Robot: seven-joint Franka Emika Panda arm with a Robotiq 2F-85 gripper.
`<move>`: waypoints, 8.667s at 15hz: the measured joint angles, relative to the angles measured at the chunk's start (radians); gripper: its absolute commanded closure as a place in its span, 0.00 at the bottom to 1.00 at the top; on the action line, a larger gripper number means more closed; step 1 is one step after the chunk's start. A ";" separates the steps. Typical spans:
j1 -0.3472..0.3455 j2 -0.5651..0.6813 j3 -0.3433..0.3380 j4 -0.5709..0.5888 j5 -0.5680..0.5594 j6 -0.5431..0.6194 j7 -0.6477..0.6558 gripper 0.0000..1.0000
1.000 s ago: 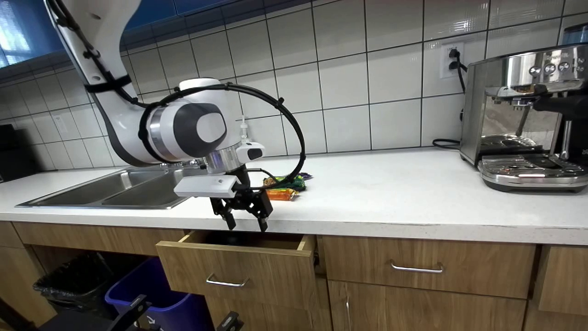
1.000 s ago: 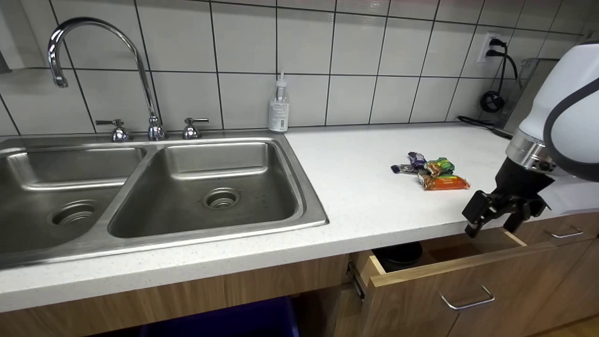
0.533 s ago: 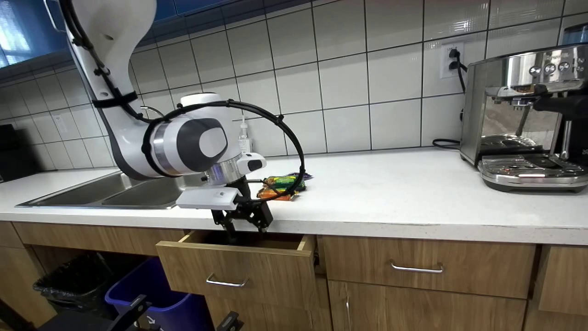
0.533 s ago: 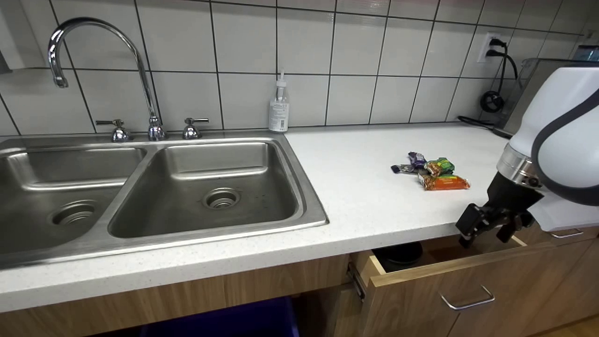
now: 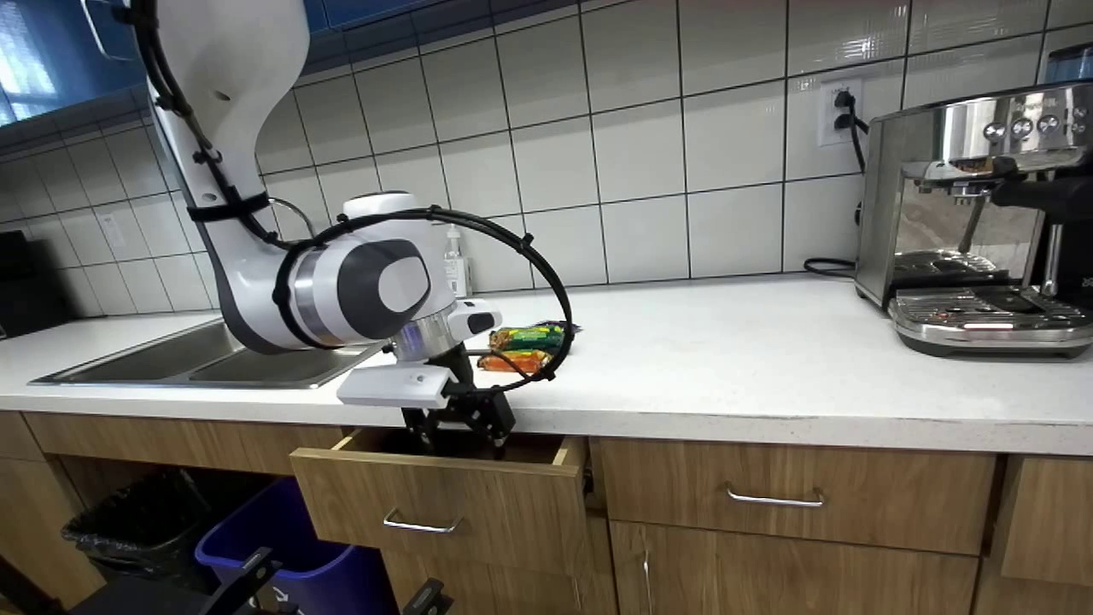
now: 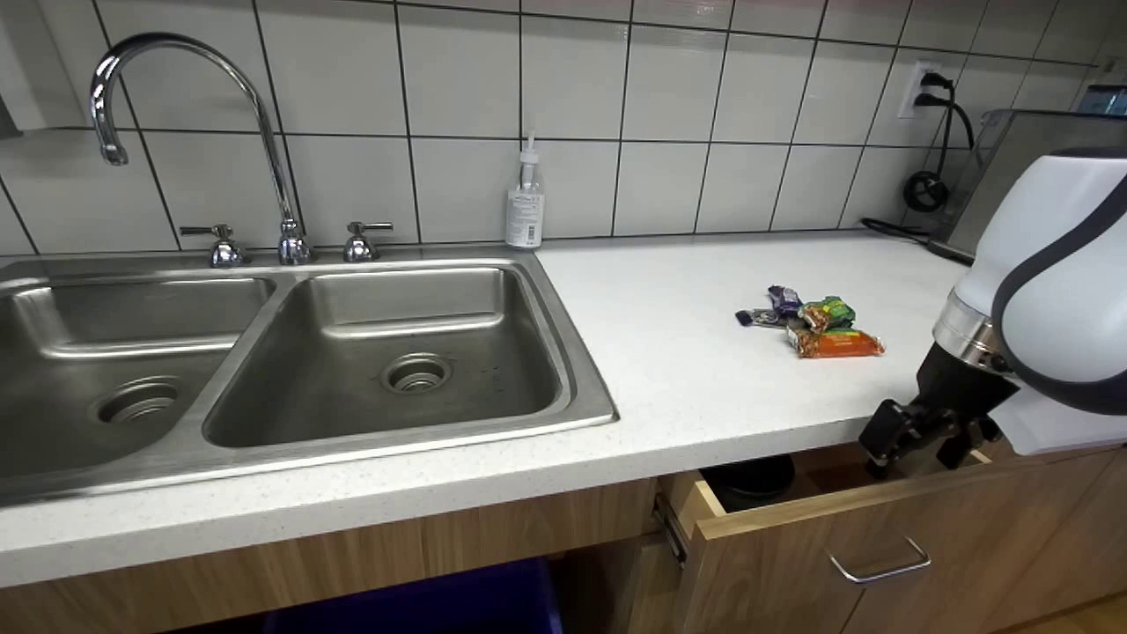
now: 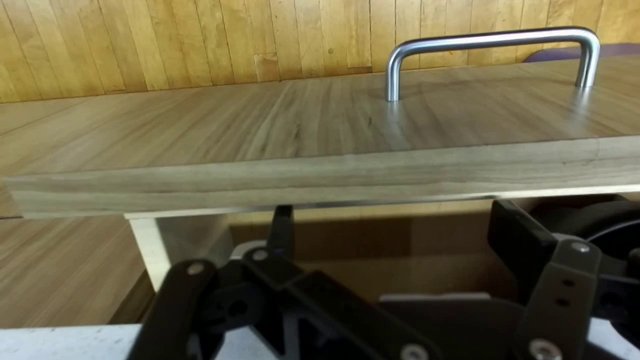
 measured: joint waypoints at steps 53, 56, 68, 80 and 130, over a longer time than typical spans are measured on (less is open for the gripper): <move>0.059 0.007 -0.066 -0.109 -0.012 -0.114 0.004 0.00; 0.060 0.005 -0.067 -0.108 -0.028 -0.131 0.004 0.00; 0.060 -0.002 -0.066 -0.107 -0.030 -0.213 0.004 0.00; 0.054 -0.007 -0.059 -0.106 -0.027 -0.296 0.008 0.00; -0.055 -0.147 0.042 0.376 0.301 -0.366 0.248 0.00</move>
